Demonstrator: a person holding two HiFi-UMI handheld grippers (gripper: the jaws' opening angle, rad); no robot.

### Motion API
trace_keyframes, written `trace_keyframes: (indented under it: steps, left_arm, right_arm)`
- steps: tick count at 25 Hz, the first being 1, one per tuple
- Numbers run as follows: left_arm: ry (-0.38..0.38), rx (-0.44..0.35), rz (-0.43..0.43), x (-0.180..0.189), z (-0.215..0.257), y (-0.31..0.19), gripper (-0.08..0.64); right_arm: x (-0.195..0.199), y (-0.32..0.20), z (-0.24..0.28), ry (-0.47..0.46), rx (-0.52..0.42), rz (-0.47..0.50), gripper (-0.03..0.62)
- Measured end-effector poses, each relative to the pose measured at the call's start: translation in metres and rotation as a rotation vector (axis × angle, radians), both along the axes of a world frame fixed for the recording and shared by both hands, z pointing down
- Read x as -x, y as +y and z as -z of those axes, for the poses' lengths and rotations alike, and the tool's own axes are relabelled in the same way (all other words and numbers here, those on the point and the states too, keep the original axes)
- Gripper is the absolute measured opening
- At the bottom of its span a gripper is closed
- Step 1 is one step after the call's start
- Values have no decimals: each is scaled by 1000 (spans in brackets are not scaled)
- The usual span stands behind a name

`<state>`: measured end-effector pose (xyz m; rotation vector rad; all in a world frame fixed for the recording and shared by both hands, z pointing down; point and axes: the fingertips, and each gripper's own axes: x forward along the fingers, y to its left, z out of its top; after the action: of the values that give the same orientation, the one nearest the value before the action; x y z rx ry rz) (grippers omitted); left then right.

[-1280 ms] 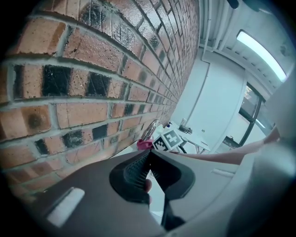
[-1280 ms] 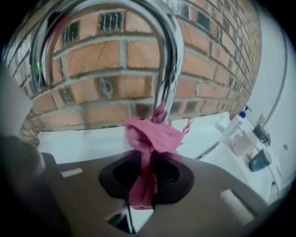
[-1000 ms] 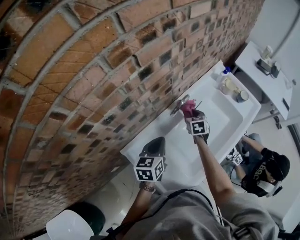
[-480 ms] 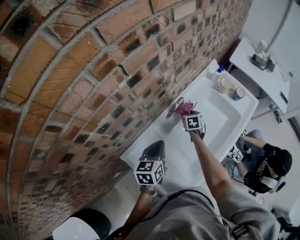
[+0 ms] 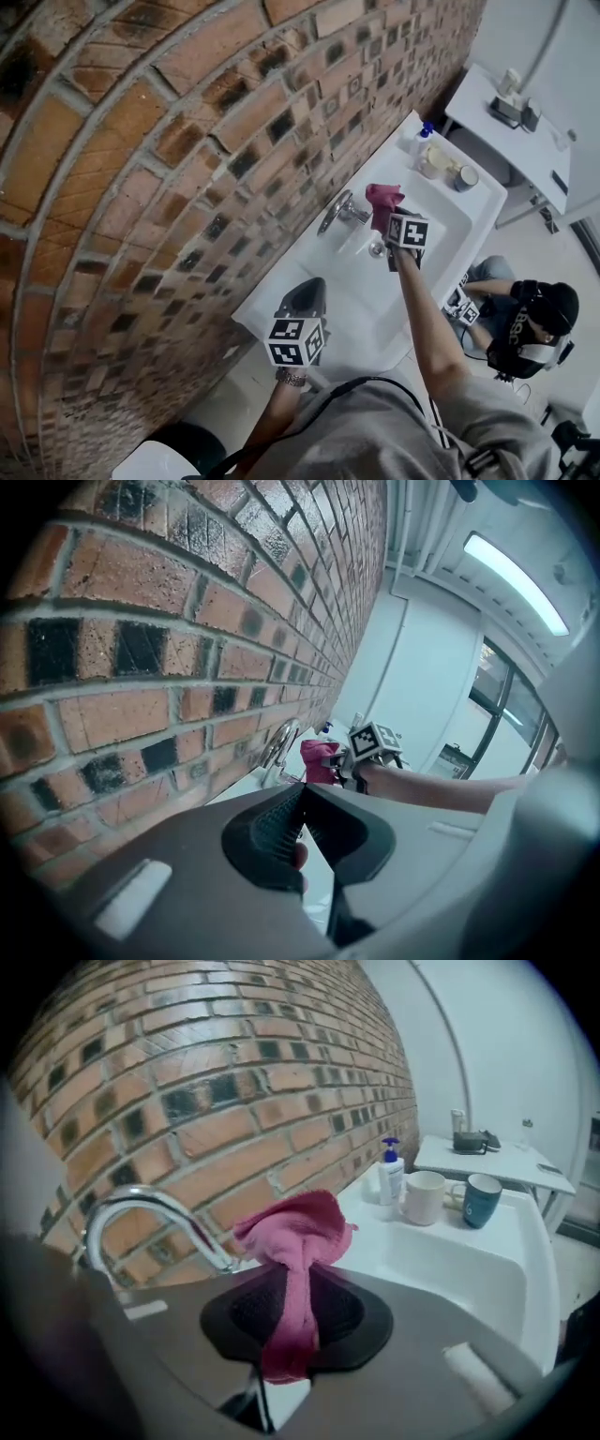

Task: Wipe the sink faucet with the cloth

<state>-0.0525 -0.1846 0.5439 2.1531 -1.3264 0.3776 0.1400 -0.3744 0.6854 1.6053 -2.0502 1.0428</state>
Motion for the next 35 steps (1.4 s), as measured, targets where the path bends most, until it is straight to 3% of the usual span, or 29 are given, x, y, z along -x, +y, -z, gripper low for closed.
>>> trace_keyframes:
  steps: [4, 7, 9, 14, 16, 19, 22, 24, 27, 35]
  left_arm:
    - [-14, 3, -22, -8, 2, 6, 18]
    - [-23, -1, -23, -7, 3, 5, 20]
    - [-23, -1, -15, -4, 2, 2, 20]
    - [-13, -6, 3, -2, 1, -6, 20]
    - [-11, -8, 8, 0, 1, -7, 18]
    - [-10, -8, 20, 6, 3, -4, 18]
    - [-9, -7, 41, 14, 0, -5, 18]
    - [-6, -1, 49, 17, -3, -4, 19]
    - [-8, 4, 51, 19, -4, -2, 19]
    - [-12, -12, 80, 23, 3, -8, 18]
  right_arm:
    - [3, -15, -40, -19, 79, -33, 71]
    - [20, 8, -56, -93, 143, -87, 69]
    - [39, 25, -67, -123, 167, -68, 69]
    - [100, 49, -49, -103, 132, 205, 71]
    - [93, 44, -24, -107, 112, 150, 71]
    - [68, 7, 37, -124, -50, 28, 71]
    - [74, -32, 59, -3, -146, 122, 71]
    - [81, -41, 35, 103, -103, 201, 71]
    - [80, -40, -3, 159, -36, 221, 71]
    - [84, -3, -11, 68, -4, 161, 67]
